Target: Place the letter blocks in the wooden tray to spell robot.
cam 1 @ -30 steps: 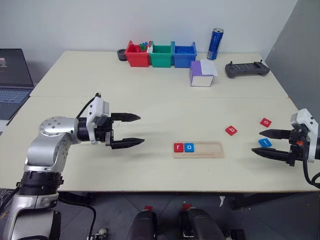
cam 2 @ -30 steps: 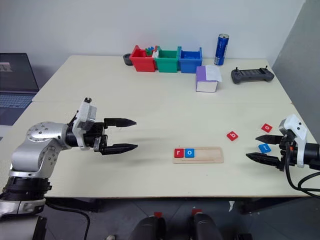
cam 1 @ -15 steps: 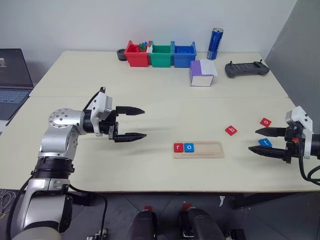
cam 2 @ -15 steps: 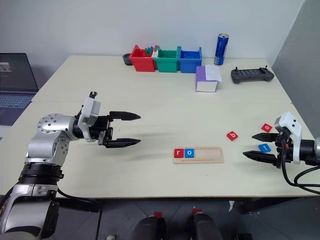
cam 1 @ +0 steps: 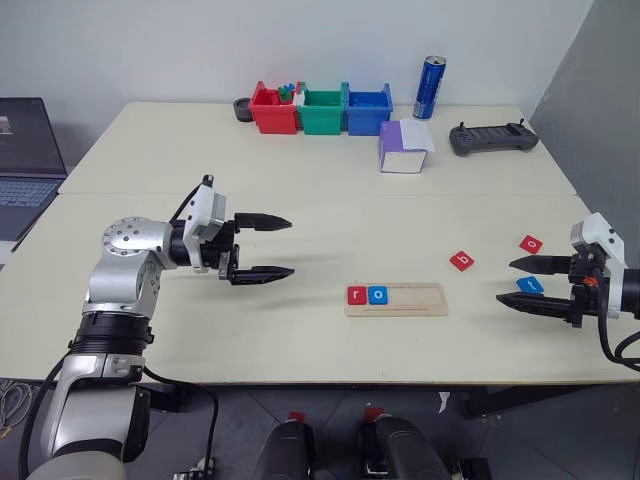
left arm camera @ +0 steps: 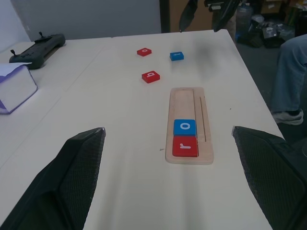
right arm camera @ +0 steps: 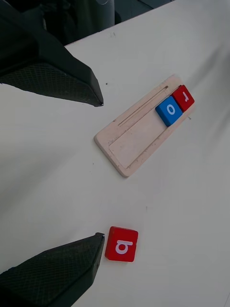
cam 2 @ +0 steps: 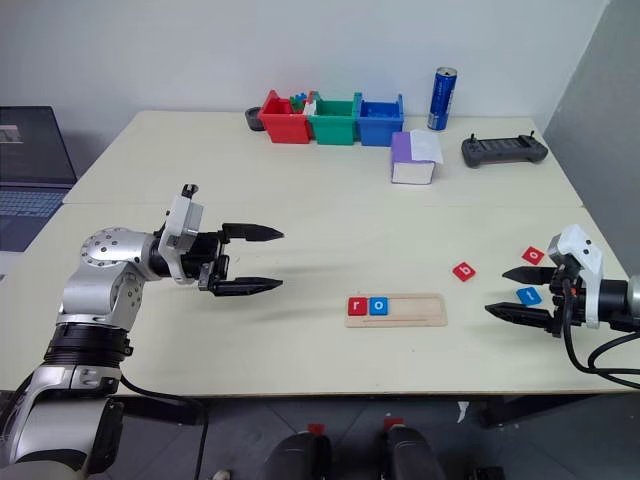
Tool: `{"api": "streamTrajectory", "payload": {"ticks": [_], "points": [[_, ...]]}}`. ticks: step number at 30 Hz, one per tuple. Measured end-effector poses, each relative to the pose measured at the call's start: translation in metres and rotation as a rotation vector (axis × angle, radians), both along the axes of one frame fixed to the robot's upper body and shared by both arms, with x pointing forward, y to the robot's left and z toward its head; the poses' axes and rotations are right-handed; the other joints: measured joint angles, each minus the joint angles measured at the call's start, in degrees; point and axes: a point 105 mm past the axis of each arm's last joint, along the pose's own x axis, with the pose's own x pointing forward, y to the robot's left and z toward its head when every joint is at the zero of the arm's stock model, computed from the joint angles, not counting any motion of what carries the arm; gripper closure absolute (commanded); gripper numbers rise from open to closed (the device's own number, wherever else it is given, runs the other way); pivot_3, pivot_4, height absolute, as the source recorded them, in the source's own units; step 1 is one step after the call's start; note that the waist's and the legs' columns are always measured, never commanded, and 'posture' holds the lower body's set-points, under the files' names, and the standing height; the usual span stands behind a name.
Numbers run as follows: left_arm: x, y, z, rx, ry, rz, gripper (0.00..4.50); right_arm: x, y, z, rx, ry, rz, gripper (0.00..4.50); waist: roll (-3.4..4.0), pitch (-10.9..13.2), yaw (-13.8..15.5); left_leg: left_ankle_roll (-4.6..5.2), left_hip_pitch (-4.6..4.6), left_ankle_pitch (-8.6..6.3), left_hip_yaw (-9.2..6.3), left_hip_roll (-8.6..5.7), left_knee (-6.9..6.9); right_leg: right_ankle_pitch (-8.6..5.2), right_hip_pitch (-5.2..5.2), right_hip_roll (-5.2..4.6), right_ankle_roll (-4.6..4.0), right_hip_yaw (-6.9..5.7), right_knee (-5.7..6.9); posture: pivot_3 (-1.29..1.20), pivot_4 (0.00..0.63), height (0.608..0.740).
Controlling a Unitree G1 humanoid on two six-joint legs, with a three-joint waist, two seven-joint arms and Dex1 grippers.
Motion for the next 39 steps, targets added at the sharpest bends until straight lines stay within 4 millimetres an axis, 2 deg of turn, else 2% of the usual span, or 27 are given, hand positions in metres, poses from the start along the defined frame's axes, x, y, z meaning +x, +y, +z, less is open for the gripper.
{"api": "streamTrajectory", "payload": {"ticks": [5,8,14,16,20,26,30,39], "points": [[0.000,-0.001,0.000,-0.002,0.001,-0.005,0.02,0.002,0.004,0.001,-0.005,-0.027,-0.006,0.00,0.00,0.00,0.00,0.00,0.00,0.00,0.00,0.00,0.00,0.00,0.00,0.00,0.00,0.00,0.00,0.00,0.150,0.740],[-0.001,-0.001,-0.001,0.001,0.005,-0.017,0.02,0.009,0.002,-0.004,-0.045,-0.052,-0.066,0.00,0.00,0.00,0.00,-0.01,0.00,0.00,0.00,0.00,0.01,0.00,0.00,0.00,0.00,0.00,0.01,0.00,0.150,0.740],[-0.003,-0.002,-0.004,0.010,0.018,-0.041,0.02,0.038,0.013,0.001,0.038,-0.131,-0.211,0.00,0.00,0.00,-0.19,-0.02,0.02,0.01,0.01,0.02,0.00,0.00,-0.01,0.01,0.00,0.01,0.06,0.00,0.150,0.740],[-0.004,-0.004,-0.005,0.016,0.023,-0.049,0.02,0.050,0.015,-0.004,0.032,-0.123,-0.279,0.00,0.00,-0.01,-0.15,-0.02,0.01,0.01,0.01,0.01,0.00,0.00,-0.01,0.01,0.00,0.02,0.06,0.00,0.150,0.740],[-0.005,-0.005,-0.006,0.017,0.023,-0.055,0.02,0.059,0.016,-0.022,0.026,-0.065,-0.348,0.00,0.00,-0.01,-0.06,-0.02,-0.04,0.01,0.02,0.00,0.00,0.00,-0.04,0.00,0.00,0.04,0.04,0.00,0.150,0.740],[-0.009,-0.006,-0.009,0.023,0.026,-0.065,0.02,0.074,0.011,-0.028,0.020,-0.065,-0.425,0.00,0.00,-0.01,-0.13,-0.01,-0.01,0.00,0.03,0.01,0.00,0.00,-0.03,0.00,0.00,0.05,0.06,0.00,0.150,0.740],[-0.011,-0.007,-0.010,0.025,0.035,-0.069,0.02,0.077,0.012,-0.037,0.006,-0.045,-0.435,0.00,0.00,-0.01,-0.17,-0.01,-0.02,0.01,0.03,0.02,-0.01,0.00,-0.05,0.00,0.00,0.05,0.07,0.00,0.150,0.740],[-0.014,-0.007,-0.012,0.029,0.039,-0.073,0.02,0.080,0.015,-0.043,-0.032,-0.037,-0.414,0.00,0.00,-0.01,-0.20,0.00,-0.01,0.01,0.04,0.02,0.00,0.00,-0.04,0.00,0.00,0.05,0.07,0.00,0.150,0.740]]}}
